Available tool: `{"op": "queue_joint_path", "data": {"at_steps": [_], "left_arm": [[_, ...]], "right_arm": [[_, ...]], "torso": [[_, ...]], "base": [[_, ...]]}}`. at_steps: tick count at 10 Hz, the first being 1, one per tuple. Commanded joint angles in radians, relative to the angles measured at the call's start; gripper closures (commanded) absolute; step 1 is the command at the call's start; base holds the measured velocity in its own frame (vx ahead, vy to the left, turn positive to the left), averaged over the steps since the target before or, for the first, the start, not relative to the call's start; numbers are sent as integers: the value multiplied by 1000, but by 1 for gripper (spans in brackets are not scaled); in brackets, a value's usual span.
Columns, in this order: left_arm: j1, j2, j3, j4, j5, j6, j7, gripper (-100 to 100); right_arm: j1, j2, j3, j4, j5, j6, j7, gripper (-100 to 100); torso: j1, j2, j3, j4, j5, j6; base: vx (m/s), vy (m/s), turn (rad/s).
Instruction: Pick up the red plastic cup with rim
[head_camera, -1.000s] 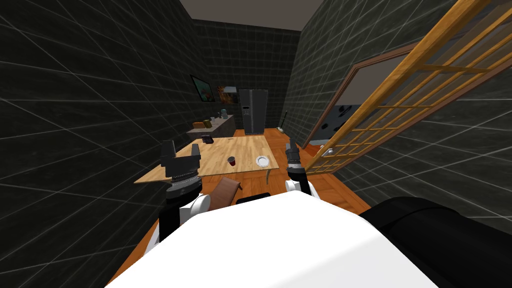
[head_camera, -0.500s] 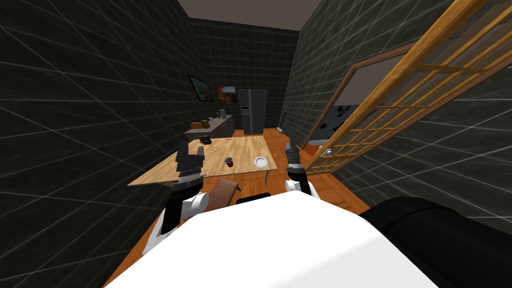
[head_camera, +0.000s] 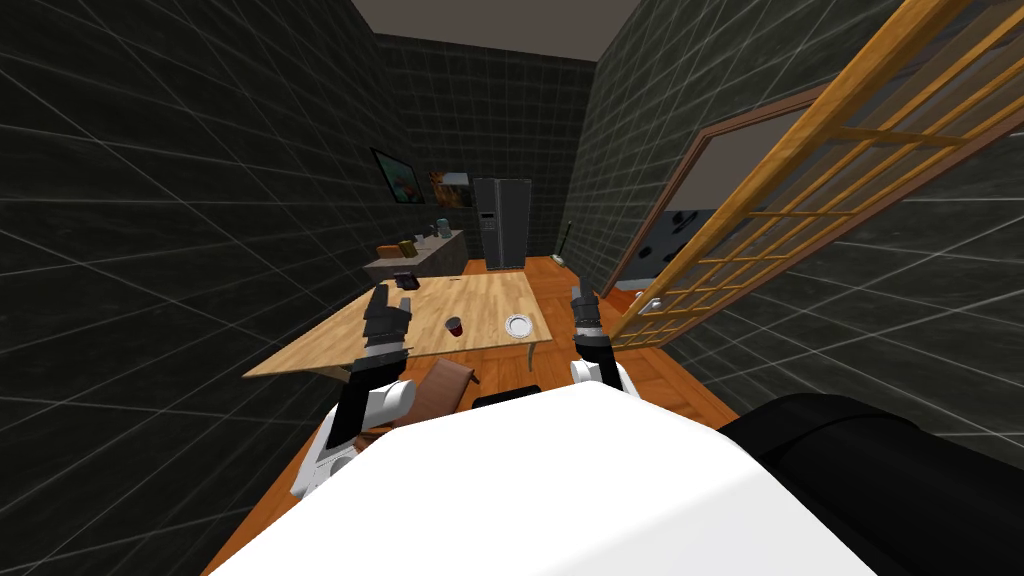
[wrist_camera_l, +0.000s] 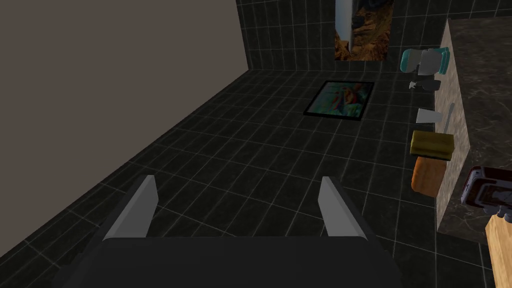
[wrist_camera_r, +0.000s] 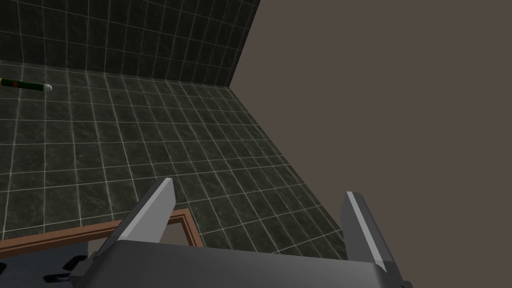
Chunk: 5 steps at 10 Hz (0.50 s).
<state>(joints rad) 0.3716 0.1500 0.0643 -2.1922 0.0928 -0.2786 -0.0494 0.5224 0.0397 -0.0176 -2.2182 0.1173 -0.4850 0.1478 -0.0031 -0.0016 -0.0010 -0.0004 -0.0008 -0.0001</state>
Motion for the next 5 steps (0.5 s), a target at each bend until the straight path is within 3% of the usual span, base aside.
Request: {"op": "queue_joint_path", "data": {"at_steps": [1,2,5], "left_arm": [[-10,0,15,22,-3,50,-3,-100],[-10,0,15,22,-3,56,-3,-100],[-43,1,47,71,-6,139,-6,-100]], "right_arm": [[0,0,0,0,0,0,0,0],[0,0,0,0,0,0,0,0],[0,0,0,0,0,0,0,0]], "torso": [[0,0,0,0,0,0],[0,0,0,0,0,0],[1,0,0,0,0,0]], "base": [[21,-44,-13],[16,-32,-6],[20,-39,-15]]}}
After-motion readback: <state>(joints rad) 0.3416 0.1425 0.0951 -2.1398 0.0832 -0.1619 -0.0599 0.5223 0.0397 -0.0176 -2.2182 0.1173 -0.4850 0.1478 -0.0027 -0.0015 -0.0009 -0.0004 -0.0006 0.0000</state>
